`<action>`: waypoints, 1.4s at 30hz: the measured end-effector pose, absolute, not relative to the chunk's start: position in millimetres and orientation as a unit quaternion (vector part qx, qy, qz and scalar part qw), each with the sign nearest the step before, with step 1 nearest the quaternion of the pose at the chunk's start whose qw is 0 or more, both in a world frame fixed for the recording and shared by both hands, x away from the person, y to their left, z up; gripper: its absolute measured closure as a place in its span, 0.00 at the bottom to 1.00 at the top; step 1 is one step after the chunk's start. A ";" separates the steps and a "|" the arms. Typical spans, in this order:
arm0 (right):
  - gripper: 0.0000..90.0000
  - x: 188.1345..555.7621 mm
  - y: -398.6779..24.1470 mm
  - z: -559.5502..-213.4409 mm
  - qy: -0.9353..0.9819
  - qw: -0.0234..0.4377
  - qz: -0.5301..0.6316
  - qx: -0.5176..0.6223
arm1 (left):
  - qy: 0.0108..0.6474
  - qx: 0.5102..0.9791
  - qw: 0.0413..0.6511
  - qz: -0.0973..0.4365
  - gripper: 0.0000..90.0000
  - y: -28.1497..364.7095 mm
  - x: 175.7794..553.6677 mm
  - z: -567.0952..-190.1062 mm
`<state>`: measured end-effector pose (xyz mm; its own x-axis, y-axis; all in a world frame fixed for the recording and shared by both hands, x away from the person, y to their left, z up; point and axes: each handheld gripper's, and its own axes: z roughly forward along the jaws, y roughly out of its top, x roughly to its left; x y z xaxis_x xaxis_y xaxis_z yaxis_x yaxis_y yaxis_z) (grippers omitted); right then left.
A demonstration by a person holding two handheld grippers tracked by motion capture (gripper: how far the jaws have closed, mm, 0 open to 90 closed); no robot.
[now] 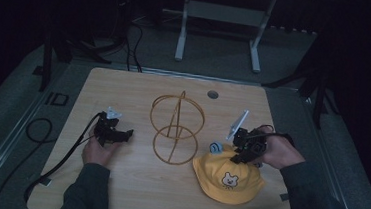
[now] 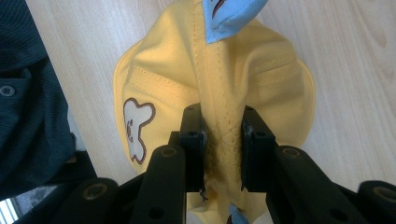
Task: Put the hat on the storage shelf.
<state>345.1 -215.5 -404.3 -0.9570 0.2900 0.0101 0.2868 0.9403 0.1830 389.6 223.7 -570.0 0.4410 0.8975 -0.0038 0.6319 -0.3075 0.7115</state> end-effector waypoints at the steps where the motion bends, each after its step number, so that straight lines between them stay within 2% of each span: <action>1: 0.83 345.2 -215.7 -402.4 0.985 0.010 0.092 0.144 | 0.488 0.783 0.328 0.202 0.17 223.8 389.6 -570.0; 31: 0.83 363.9 -233.9 -348.3 0.980 0.050 0.112 0.157 | 0.487 0.784 0.327 0.202 0.17 224.0 389.7 -569.9; 42: 0.83 375.3 -241.6 -335.2 0.979 0.042 0.114 0.166 | 0.487 0.784 0.326 0.202 0.17 224.0 389.6 -569.8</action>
